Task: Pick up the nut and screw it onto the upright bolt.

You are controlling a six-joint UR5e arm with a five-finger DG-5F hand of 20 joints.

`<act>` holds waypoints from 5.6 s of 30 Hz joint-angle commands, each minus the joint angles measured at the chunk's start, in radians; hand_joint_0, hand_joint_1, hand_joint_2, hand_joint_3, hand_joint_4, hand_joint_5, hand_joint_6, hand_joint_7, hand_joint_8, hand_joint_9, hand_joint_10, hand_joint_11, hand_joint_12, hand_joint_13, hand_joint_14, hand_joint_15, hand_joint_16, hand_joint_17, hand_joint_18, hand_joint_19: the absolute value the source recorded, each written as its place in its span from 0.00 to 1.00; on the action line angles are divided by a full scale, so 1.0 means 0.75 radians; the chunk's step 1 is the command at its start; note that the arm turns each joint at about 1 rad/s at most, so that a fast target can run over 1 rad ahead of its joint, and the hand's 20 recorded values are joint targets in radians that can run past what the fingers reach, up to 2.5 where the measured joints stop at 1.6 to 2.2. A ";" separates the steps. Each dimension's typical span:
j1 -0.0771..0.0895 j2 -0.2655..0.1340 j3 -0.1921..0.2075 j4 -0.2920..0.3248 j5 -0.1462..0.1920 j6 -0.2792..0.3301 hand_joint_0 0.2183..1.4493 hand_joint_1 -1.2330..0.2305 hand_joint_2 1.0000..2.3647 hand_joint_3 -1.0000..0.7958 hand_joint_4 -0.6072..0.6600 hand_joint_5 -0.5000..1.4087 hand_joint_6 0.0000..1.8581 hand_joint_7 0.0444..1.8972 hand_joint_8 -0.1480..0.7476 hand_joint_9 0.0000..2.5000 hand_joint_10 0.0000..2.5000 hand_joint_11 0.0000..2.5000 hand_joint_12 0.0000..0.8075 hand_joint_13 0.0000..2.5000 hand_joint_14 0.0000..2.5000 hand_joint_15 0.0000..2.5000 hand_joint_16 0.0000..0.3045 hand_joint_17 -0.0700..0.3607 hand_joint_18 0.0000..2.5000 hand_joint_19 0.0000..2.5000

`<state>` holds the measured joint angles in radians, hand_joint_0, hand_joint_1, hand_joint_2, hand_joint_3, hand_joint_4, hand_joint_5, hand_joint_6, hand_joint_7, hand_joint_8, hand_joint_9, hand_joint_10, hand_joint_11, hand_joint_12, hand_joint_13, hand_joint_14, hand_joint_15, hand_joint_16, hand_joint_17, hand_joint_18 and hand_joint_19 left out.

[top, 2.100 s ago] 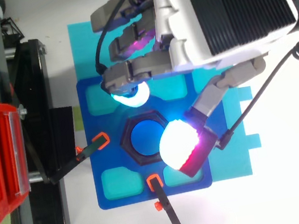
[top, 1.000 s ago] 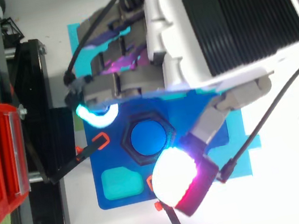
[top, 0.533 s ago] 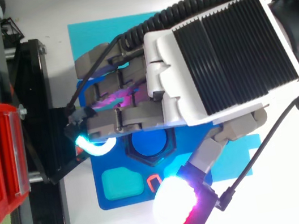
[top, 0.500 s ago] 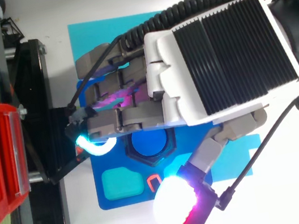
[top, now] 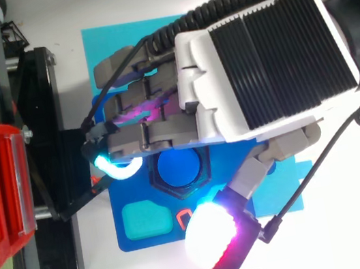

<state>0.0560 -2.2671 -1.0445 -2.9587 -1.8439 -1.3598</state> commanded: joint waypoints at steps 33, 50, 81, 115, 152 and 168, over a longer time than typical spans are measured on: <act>-0.075 0.002 -0.019 0.004 -0.074 -0.054 0.25 0.74 0.00 0.28 0.59 0.28 0.33 0.66 0.48 0.53 0.00 0.00 0.27 0.37 0.00 0.01 0.08 0.29 0.24 0.04; -0.111 0.002 0.198 -0.250 -0.119 -0.148 0.25 0.74 0.00 0.28 0.66 0.26 0.27 0.61 0.49 0.51 0.00 0.00 0.28 0.38 0.00 0.02 0.08 0.30 0.26 0.05; -0.017 0.000 0.004 -0.033 -0.022 -0.032 0.23 0.76 0.00 0.28 0.66 0.20 0.27 0.36 0.47 0.40 0.00 0.00 0.33 0.30 0.00 0.00 0.10 0.32 0.18 0.03; -0.052 0.002 -0.031 -0.039 -0.053 -0.056 0.25 0.71 0.00 0.28 0.59 0.28 0.30 0.71 0.49 0.51 0.00 0.00 0.28 0.36 0.00 0.01 0.08 0.29 0.23 0.03; -0.009 -0.039 0.100 -0.027 -0.020 -0.054 0.23 0.75 0.00 0.28 0.65 0.20 0.27 0.34 0.46 0.39 0.00 0.00 0.34 0.27 0.00 0.00 0.10 0.33 0.14 0.01; 0.019 -0.041 0.045 -0.037 -0.012 -0.022 0.22 0.77 0.00 0.28 0.65 0.20 0.27 0.34 0.45 0.35 0.00 0.00 0.36 0.23 0.00 0.00 0.10 0.33 0.09 0.00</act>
<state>0.0695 -2.2976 -1.0074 -2.9841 -1.8516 -1.3766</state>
